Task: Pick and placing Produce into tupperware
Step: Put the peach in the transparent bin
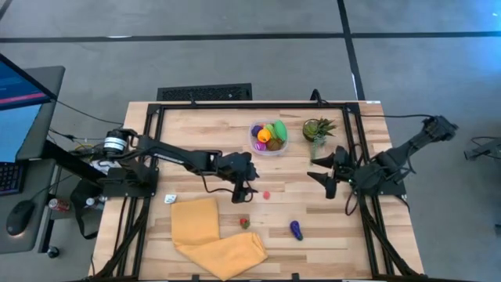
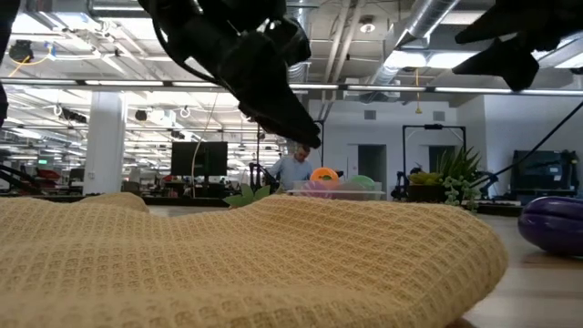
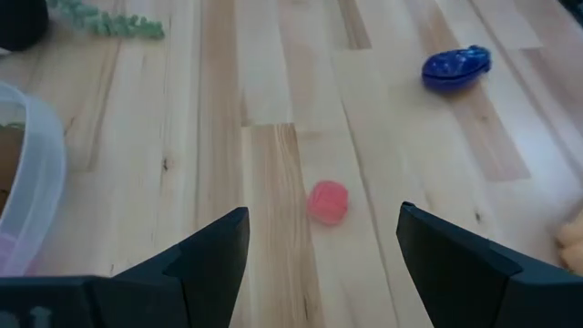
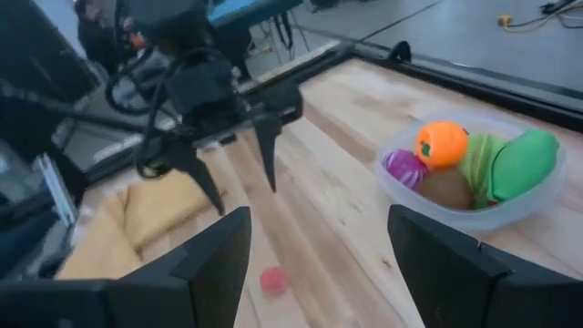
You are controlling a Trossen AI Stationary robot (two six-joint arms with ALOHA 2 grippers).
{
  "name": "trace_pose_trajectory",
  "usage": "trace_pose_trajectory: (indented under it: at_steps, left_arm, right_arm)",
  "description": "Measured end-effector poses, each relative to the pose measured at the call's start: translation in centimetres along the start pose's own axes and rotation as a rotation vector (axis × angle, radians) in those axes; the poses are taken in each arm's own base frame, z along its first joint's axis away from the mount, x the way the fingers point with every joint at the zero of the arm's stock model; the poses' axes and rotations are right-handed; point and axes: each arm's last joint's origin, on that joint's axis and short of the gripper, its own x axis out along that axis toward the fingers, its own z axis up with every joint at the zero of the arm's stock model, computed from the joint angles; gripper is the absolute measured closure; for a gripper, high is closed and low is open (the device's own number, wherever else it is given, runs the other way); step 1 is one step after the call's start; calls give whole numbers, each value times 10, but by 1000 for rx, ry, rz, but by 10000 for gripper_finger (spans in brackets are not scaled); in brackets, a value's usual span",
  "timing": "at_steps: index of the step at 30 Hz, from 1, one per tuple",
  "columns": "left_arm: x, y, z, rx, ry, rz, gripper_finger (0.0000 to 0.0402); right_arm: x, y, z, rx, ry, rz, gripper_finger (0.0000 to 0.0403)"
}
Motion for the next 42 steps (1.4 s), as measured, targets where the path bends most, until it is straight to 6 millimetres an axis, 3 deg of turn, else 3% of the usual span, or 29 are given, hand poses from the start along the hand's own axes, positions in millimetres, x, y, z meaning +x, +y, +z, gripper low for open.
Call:
trace_pose_trajectory:
  at_steps: [9, 22, 35, 42]
  left_arm:
    - [8, 2, -3, -30, 5, 41, 135]
    - [9, -5, -2, -15, -4, 51, 135]
    - [10, -20, 2, -1, -35, 54, 139]
    - [10, -31, 2, 5, -40, 44, 160]
  right_arm:
    - [-17, -4, -2, 68, 32, 76, 122]
    - [-41, -12, -1, -259, 19, 224, 122]
    - [-60, -45, 4, -245, -37, 220, 122]
    - [-64, -51, 7, -202, -67, 238, 122]
